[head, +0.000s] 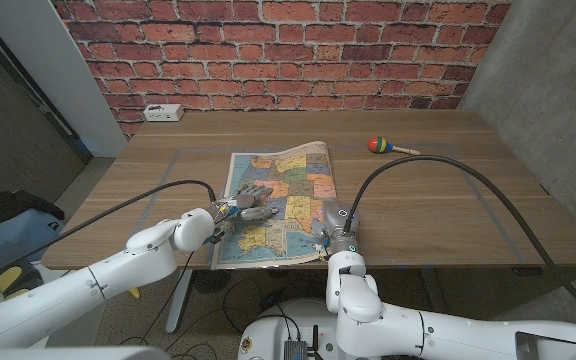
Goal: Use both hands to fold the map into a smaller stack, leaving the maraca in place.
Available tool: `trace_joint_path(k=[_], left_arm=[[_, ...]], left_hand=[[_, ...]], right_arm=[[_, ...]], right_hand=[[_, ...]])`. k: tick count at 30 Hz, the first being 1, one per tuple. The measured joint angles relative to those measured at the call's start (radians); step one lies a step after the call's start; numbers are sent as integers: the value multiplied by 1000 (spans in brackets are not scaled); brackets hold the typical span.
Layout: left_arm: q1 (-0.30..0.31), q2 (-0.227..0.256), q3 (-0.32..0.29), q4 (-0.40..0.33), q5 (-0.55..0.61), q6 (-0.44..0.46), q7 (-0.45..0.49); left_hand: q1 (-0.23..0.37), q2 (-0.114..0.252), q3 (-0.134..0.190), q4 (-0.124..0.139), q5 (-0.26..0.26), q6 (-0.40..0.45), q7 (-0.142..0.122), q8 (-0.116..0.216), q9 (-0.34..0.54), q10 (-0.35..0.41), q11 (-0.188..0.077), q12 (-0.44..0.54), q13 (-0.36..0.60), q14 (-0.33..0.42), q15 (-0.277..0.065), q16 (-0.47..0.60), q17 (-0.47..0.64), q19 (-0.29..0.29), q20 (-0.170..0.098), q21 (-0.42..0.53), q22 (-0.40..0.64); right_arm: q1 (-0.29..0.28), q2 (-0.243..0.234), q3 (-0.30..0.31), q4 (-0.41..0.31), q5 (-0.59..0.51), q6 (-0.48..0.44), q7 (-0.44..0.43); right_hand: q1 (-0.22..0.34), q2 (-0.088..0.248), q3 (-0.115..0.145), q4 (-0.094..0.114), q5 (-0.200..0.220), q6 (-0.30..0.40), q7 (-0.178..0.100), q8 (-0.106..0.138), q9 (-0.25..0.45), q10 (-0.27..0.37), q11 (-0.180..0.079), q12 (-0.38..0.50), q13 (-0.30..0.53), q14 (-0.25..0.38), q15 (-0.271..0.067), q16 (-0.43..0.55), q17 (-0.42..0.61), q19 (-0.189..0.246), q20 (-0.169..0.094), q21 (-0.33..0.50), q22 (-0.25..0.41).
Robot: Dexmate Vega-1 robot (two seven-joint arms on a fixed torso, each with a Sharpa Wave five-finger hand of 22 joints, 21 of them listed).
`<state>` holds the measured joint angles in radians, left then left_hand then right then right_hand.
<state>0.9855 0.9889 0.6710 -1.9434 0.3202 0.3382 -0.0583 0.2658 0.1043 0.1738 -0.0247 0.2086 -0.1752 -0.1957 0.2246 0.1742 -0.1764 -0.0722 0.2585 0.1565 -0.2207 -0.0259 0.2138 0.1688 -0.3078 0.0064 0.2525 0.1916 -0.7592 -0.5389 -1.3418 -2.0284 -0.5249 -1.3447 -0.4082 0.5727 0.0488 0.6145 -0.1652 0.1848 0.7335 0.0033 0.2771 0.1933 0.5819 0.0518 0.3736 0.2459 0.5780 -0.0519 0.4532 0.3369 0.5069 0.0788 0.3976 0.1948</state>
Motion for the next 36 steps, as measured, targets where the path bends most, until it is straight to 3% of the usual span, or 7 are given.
trace_joint_path(k=[2, 3, 7, 9, 19, 32, 36], left_arm=[[16, 1, -12, 0, 1, -20, 24], [33, 1, -23, 0, 4, -49, 60], [80, -8, -52, 19, 21, -133, 167], [98, -15, -62, 33, 27, -159, 199], [174, -58, -117, 99, 105, -355, 525], [234, -87, -164, 130, 155, -444, 664], [246, -91, -173, 132, 165, -459, 681]], left_hand=[[17, -6, 4, -18, 0, 5, 12, 11, -2, 20, -1, 21, 32, 60, 35, 10, 0, 59, 76, 11, -4], [22, -4, 7, -25, 0, 25, 24, 14, -2, 42, -2, 21, 28, 83, 34, 10, 0, 60, 80, 18, -5], [35, -1, 16, -35, 0, 125, 44, 30, 1, 95, -1, 24, 26, 134, 29, 10, 7, 138, 159, 22, -8], [35, -1, 20, -39, -5, 144, 48, 31, 1, 95, 0, 24, 28, 143, 28, 3, 8, 147, 173, 16, -2], [39, 3, 20, -39, -9, 87, 36, -14, 10, 14, 33, -8, 46, 103, 57, -20, 24, 134, 172, -17, 6], [39, 3, 24, -43, -13, 48, 30, -25, 10, 9, 28, -15, 51, 97, 62, -20, 29, 134, 172, -16, 6], [39, 3, 24, -43, -13, 42, 24, -33, 10, 9, 28, -15, 51, 97, 62, -20, 29, 134, 172, -16, 6]], right_arm=[[2, 0, -2, 1, 7, -2, -2], [5, 0, -4, 1, 13, -3, -3], [9, 0, -6, 1, 28, -9, -9], [13, 0, -9, 1, 36, -13, -13], [24, -1, -20, -3, 73, -33, -35], [35, -8, -41, -20, 95, -45, -70], [33, -9, -43, -28, 93, -39, -93]], right_hand=[[0, 0, 1, 1, 0, 0, 0, 0, 0, 0, 0, -2, 0, 0, 0, 0, -1, 0, 0, 0, 0], [0, 0, 1, 1, 0, 0, 0, 0, 0, 0, 0, -2, 0, -1, 0, 0, -1, -4, 4, 0, 0], [-4, -4, 1, 1, -4, 0, 0, 0, 0, 0, 0, -2, 0, -2, 2, -6, -1, -5, 5, 0, 0], [-4, -4, 3, 3, -4, 0, 0, 0, 0, 0, 0, -2, 0, -2, 2, -8, -1, -5, 5, 0, 0], [-8, -8, 4, 4, -4, -2, -2, -8, -1, 0, 0, -8, -5, -9, 2, -14, -1, -5, 5, 0, 0], [-8, -8, 11, 5, -4, -7, -3, -12, 0, 0, 0, -13, -8, -7, -4, -16, 9, -5, 5, -4, -1], [-19, -19, 15, 9, -4, -22, -5, -28, 0, -26, -3, -31, -10, -54, 0, -36, 16, -29, 11, -4, -1]])
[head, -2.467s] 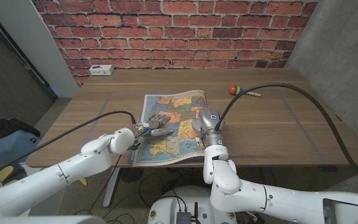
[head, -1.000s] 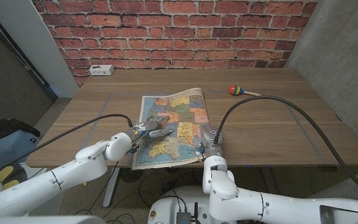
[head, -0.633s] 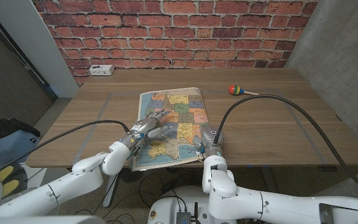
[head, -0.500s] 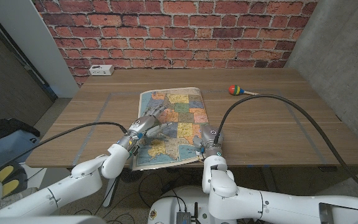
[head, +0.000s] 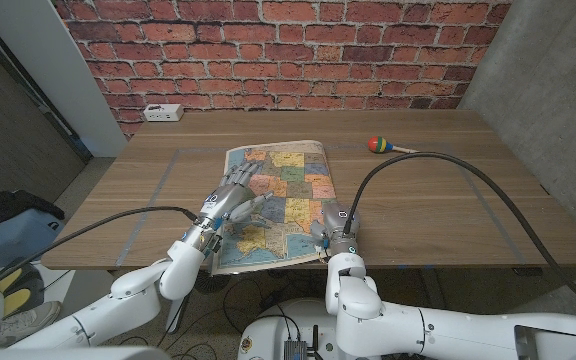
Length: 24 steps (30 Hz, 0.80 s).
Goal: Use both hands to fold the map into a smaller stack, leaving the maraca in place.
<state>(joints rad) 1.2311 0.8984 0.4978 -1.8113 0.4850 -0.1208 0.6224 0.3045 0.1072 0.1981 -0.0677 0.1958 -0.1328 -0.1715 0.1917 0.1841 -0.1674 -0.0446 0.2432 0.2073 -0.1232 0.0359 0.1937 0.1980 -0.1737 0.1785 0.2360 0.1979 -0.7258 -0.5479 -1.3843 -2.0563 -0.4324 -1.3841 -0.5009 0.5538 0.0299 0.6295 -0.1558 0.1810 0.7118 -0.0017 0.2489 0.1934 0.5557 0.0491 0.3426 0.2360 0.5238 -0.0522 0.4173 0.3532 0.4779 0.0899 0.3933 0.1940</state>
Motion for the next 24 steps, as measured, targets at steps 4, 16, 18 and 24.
trace_joint_path(k=[4, 16, 18, 24], left_arm=[[7, -3, -7, 1, 6, -10, 7], [33, -10, -31, 0, 9, -16, 6], [36, -10, -34, -1, 9, -16, 3], [39, -12, -41, -1, 6, -16, -4]], left_hand=[[0, 0, 0, 0, 0, -6, 2, 0, 0, 0, 0, 0, 0, -2, -2, 0, 0, 0, 0, 0, 0], [0, 0, 0, 0, 0, -24, -1, 0, 0, 0, 0, 0, 5, -11, -11, 0, 0, 0, 0, -8, 5], [0, 0, 0, 0, 0, -25, 0, 0, 0, 0, 0, 0, 4, -16, -5, 0, 0, 0, 0, -8, 5], [0, 0, 0, 0, 0, -30, -5, 0, 0, 0, 0, 0, 4, -21, -11, 0, 0, 6, -6, -8, 5]], right_arm=[[-9, -2, 10, -10, -9, 17, -23], [-89, 3, 120, -17, -79, 182, -159], [-112, 10, 152, -11, -94, 207, -178], [-153, 25, 209, -2, -140, 276, -219]], right_hand=[[-40, 6, -8, 17, -4, -49, -12, -27, 10, -63, -10, -34, -6, -61, 4, -31, -2, -32, -1, -10, 0], [-198, 59, -100, 108, -4, -160, -21, -59, 9, -149, 3, -82, -9, -143, 8, -59, 24, -92, -10, -39, -4], [-209, 62, -107, 115, -4, -167, -27, -61, 9, -156, -1, -88, -8, -148, 9, -63, 25, -98, -6, -42, -4], [-221, 67, -112, 120, -4, -186, -24, -61, 9, -162, 1, -88, -13, -158, 9, -70, 25, -101, -10, -46, -4]])
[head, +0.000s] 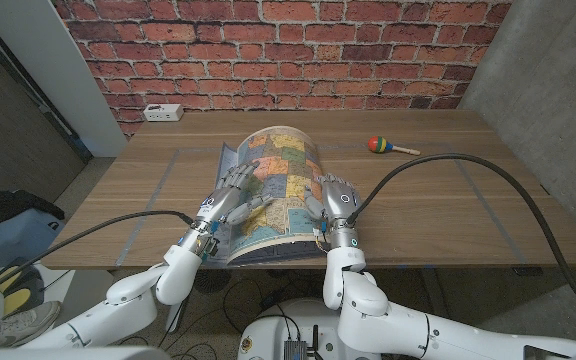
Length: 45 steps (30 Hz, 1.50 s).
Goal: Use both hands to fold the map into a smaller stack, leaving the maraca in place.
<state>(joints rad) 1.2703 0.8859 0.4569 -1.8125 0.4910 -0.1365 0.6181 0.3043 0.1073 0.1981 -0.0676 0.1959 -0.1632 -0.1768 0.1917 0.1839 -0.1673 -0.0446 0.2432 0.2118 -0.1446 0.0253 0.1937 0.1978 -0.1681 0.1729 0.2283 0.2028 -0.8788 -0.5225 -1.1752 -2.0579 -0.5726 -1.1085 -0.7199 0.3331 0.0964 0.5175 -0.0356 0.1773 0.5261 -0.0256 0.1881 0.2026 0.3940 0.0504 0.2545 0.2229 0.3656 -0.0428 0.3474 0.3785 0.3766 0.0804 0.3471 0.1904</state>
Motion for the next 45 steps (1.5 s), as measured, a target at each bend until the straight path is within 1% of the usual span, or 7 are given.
trace_joint_path(k=[8, 16, 18, 28, 32, 40, 45], left_arm=[[0, -4, -8, 6, -21, -17, -13], [-3, -13, -24, 27, -21, -17, -13], [-3, -16, -28, 33, -75, -75, -25], [-7, -41, -54, 81, -130, -137, -39], [-11, -55, -64, 105, -236, -262, -81], [-19, -83, -84, 154, -326, -375, -139], [-22, -96, -98, 180, -370, -422, -172]], left_hand=[[-5, 5, 0, 0, 0, 0, 0, 0, 0, -6, 5, 0, 0, -4, -4, 0, 0, -6, -5, 0, 0], [-5, 5, 3, -3, 0, 0, 0, 0, 0, -5, 5, 0, 0, -4, -4, 0, 0, -6, -5, 0, 0], [-5, 5, 3, -3, 0, 0, 0, 0, 0, -5, 5, 0, 0, -4, -4, 0, 0, -6, -5, 0, 0], [-5, 5, 6, -6, 0, 0, 0, 0, 0, -5, 5, 0, 0, 0, -8, 0, 0, -6, -5, 12, 0], [-5, 5, 6, -6, 0, 4, -4, 0, -1, -5, 5, 0, 0, 11, -7, 1, -3, 0, -11, 20, 0], [-9, 1, 6, -14, 0, 19, -11, 4, -3, 6, 9, 0, 0, 18, -15, 7, -3, -6, -16, 27, 0], [-9, 1, 6, -14, 0, 39, -5, 8, -3, 18, 12, 0, -2, 26, -15, 7, -3, 0, -22, 30, 0]], right_arm=[[-62, 16, 91, 0, -29, 93, -34], [-62, 16, 91, 0, -27, 217, -59], [-141, 28, 217, -26, -17, 249, -64], [-174, 31, 274, -36, 55, 421, -73], [-236, 32, 378, -55, 91, 490, -73], [-286, 38, 463, -58, 186, 668, -74], [-308, 42, 502, -49, 259, 798, -79]], right_hand=[[-4, 4, -4, 4, 0, -3, -3, 0, 0, -1, 1, -8, 0, -9, 2, 0, 0, -7, 4, 0, 0], [-13, 5, -8, 0, 0, -9, 2, 0, 0, -5, 5, -8, 0, -9, 2, -4, 0, -7, 4, 0, 0], [-13, 5, -8, 0, 0, -9, 2, 0, 0, -5, 6, -8, 0, -9, 2, -4, -2, -7, 4, 0, 0], [-13, 5, -16, -8, 0, -5, 17, 0, 0, -3, 25, -8, 0, -18, 3, -4, -3, -13, 9, -7, -5], [-13, 5, -16, -8, 0, -2, 20, 5, 0, 3, 31, -8, 0, -13, 8, -4, -3, -12, 10, -7, -5], [-13, 5, -23, -15, 0, -3, 37, 5, -3, 11, 47, -8, 0, -5, 27, -4, -8, -9, 35, -7, -5], [-13, 5, -29, -22, 0, -1, 45, 5, -3, 17, 56, -8, 0, 10, 42, -4, -12, -7, 87, -11, -4]])
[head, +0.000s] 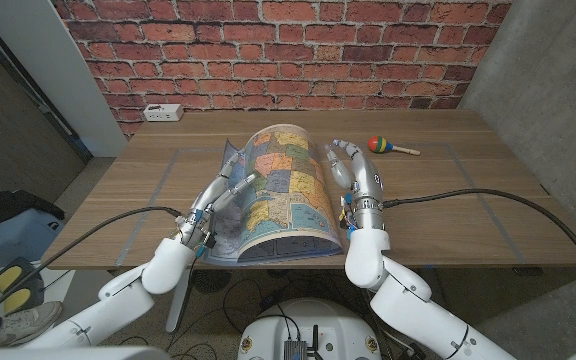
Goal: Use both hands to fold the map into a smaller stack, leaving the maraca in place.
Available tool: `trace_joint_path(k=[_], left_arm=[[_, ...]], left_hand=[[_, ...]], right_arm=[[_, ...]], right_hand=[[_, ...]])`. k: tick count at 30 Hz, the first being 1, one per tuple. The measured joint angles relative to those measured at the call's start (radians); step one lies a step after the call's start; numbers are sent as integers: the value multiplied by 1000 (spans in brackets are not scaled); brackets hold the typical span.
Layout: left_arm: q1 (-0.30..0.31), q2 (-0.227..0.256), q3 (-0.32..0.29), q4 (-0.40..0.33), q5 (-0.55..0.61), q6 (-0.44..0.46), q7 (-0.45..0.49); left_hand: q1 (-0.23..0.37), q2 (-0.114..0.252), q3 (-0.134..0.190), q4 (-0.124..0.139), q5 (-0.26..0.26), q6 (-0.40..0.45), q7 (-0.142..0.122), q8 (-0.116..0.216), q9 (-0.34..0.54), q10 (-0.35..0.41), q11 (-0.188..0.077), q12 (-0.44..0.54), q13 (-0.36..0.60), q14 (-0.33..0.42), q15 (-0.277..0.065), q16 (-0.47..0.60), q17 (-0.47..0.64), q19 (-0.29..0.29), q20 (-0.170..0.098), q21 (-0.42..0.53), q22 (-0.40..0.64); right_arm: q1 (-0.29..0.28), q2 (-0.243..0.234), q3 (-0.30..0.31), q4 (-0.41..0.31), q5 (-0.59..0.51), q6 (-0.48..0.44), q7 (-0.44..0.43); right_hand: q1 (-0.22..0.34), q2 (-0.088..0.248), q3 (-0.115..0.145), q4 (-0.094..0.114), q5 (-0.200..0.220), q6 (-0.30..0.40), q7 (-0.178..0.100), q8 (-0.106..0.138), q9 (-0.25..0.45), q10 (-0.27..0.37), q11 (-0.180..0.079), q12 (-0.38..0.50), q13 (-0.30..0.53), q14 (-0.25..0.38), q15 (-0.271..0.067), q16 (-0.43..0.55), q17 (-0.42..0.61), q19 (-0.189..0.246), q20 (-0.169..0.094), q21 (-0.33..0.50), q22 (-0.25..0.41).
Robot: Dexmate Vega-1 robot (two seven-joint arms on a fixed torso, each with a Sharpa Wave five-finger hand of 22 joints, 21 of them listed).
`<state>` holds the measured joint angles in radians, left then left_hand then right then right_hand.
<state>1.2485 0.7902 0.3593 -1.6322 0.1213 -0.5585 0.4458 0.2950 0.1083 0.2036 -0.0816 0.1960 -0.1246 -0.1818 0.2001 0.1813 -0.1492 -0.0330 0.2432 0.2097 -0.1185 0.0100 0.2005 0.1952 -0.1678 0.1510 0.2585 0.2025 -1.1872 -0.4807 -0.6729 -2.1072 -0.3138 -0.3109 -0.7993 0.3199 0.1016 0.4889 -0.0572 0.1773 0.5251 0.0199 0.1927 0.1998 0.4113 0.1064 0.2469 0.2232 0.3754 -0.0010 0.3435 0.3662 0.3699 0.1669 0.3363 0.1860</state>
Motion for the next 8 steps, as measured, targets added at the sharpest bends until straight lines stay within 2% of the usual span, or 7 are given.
trace_joint_path(k=[1, 5, 8], left_arm=[[-1, -3, -4, 8, -39, -36, -30], [-1, -14, -12, 29, -112, -87, -89], [2, -23, -17, 40, -171, -110, -128]], left_hand=[[0, 0, 0, 0, 0, 4, 4, 0, 0, 6, 1, 3, -1, 6, -2, 0, 0, 3, -3, 1, 0], [0, 0, 0, 0, 0, 29, 4, 7, 0, 24, 9, 9, -1, 15, 2, 0, -5, 12, -5, 5, 0], [0, 0, 0, 0, 0, 41, 5, 7, 0, 38, 8, 12, -1, 21, -3, 0, -5, 12, -5, 5, 0]], right_arm=[[-17, 4, 29, 10, 25, 48, 0], [-42, 6, 75, 23, 84, 151, 5], [-60, 11, 111, 43, 136, 235, 16]], right_hand=[[0, 0, 0, -5, 0, -1, 1, 0, 0, 5, 5, 0, 0, 2, 1, 0, 0, 2, 5, 0, 0], [0, 0, 1, -6, 0, -2, 9, 4, 0, 5, 5, 0, 0, 7, -1, 0, -5, -2, 8, 0, 0], [-3, 3, 1, -15, 0, -2, 20, 4, 0, 10, 18, 0, 0, 14, 6, 0, -5, -2, 8, -4, 1]])
